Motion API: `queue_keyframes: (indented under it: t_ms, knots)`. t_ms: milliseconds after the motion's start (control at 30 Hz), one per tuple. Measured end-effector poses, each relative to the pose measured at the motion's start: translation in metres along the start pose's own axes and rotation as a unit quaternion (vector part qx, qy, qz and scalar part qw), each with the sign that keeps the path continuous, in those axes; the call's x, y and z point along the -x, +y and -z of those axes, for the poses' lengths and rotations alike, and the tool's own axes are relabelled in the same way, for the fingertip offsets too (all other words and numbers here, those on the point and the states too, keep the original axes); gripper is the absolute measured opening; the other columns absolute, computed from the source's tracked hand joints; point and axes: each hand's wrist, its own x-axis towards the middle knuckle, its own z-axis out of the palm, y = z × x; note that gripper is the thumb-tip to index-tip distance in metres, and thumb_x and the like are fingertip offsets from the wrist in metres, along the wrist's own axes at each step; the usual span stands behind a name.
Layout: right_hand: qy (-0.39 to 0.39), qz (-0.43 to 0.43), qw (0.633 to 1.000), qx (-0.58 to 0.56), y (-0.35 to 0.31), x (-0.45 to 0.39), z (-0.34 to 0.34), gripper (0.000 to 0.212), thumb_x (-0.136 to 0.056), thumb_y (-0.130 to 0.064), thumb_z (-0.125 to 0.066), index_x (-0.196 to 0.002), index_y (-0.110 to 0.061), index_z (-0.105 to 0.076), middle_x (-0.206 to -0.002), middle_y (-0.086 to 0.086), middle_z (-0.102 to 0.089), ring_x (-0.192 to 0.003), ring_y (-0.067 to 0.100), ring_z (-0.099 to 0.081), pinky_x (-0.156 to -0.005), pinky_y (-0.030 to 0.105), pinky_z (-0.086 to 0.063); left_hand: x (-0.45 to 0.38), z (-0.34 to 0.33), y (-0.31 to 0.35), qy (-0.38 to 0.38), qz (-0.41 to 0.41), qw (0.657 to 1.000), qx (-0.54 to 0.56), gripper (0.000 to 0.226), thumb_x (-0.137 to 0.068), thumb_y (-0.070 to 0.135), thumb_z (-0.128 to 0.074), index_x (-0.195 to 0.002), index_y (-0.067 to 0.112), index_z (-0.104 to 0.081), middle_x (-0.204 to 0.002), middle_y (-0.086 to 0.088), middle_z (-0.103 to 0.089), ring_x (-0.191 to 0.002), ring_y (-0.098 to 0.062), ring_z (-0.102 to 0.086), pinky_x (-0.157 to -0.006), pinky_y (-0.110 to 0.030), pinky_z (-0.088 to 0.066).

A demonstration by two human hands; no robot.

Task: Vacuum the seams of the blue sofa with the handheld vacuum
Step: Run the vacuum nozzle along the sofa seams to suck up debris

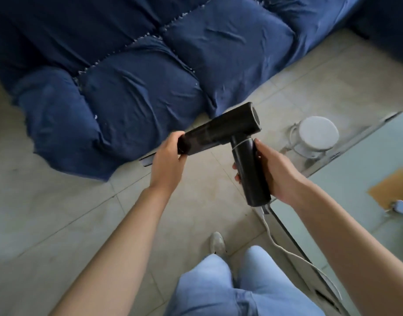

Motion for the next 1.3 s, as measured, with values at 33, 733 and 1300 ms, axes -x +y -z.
queue_keyframes:
  t_ms: [33,733,1300]
  knots:
    - [-0.007,-0.004,1.000,0.006,-0.004,-0.010,-0.019,0.049,-0.108,-0.047,-0.039,-0.101,-0.007,-0.066,-0.082,0.018,-0.070,-0.064,0.030,-0.065,-0.062,0.034,-0.058,-0.006,0.011,-0.010,0.011,0.020,1.000,0.000,0.042,-0.082,-0.003,-0.065,-0.119,0.015,-0.055,-0.112,0.001,-0.064,-0.105,-0.019,-0.059,-0.088,-0.035,-0.050]
    - [-0.144,-0.035,0.963,0.226,-0.169,-0.194,-0.205,0.050,-0.107,-0.048,-0.042,-0.118,-0.005,-0.065,-0.099,0.017,-0.074,-0.080,0.029,-0.075,-0.071,0.038,-0.061,-0.189,0.080,-0.126,0.131,0.221,0.966,-0.029,0.036,-0.089,0.008,-0.060,-0.122,0.021,-0.051,-0.110,0.001,-0.061,-0.099,-0.017,-0.056,-0.084,-0.030,-0.047]
    - [-0.165,-0.013,0.933,0.319,-0.201,-0.327,-0.440,0.019,-0.097,-0.028,-0.064,-0.102,-0.009,-0.062,-0.085,0.012,-0.067,-0.068,0.022,-0.064,-0.068,0.031,-0.057,-0.307,0.169,-0.315,0.144,0.260,0.954,-0.038,0.041,-0.092,0.013,-0.058,-0.132,0.020,-0.048,-0.117,-0.006,-0.064,-0.105,-0.026,-0.062,-0.087,-0.041,-0.053]
